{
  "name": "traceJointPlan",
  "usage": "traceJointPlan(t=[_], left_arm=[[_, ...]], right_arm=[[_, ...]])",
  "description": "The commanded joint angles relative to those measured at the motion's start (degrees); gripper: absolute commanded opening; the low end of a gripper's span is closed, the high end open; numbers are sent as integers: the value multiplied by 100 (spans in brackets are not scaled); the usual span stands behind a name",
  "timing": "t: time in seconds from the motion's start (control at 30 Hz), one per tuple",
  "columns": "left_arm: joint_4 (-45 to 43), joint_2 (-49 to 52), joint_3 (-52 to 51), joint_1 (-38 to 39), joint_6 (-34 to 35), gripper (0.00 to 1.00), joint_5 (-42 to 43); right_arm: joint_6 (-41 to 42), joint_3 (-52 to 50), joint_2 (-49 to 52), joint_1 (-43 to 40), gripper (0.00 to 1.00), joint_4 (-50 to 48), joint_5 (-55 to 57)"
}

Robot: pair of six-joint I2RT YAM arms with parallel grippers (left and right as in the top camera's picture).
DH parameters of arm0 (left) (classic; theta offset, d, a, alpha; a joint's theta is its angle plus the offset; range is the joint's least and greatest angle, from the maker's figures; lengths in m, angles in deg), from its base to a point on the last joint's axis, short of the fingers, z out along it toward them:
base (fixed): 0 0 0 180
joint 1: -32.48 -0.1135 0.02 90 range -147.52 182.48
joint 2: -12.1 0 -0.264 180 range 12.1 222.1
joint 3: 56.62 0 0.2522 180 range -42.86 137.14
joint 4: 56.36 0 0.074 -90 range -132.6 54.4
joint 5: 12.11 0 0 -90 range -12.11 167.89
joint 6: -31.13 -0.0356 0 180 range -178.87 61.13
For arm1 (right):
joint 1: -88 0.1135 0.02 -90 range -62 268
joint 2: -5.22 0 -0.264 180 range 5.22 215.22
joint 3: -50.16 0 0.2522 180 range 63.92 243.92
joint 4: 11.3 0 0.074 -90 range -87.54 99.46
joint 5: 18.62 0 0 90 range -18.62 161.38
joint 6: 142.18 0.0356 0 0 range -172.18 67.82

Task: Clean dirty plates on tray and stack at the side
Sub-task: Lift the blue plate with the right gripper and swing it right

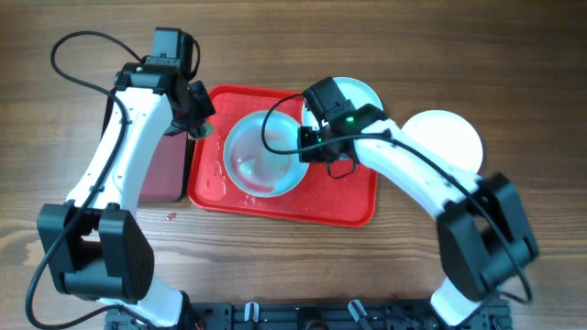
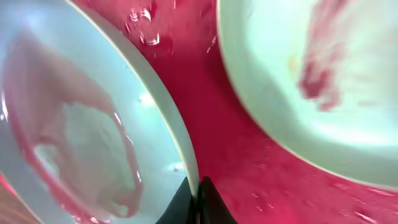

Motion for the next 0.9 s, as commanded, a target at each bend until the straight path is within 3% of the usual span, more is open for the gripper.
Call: traceJointPlan(t=[0.0,0.33,0.53,0.87], left_arm=[[0,-20,-11,17,-138,4,275],[-85,-20,-396,15,-133,4,483],[-208,-20,-597,15,-133,4,682],[-216,-20,-597,15,-133,4,704]], right_arm=[[-175,39,-634,450,4,227,1683],[-236,39,-905,1860,4,269,5219],[-1019,39,-905,2524,4,87,6931],[-2935,39,-905,3388,4,-1493,8961]])
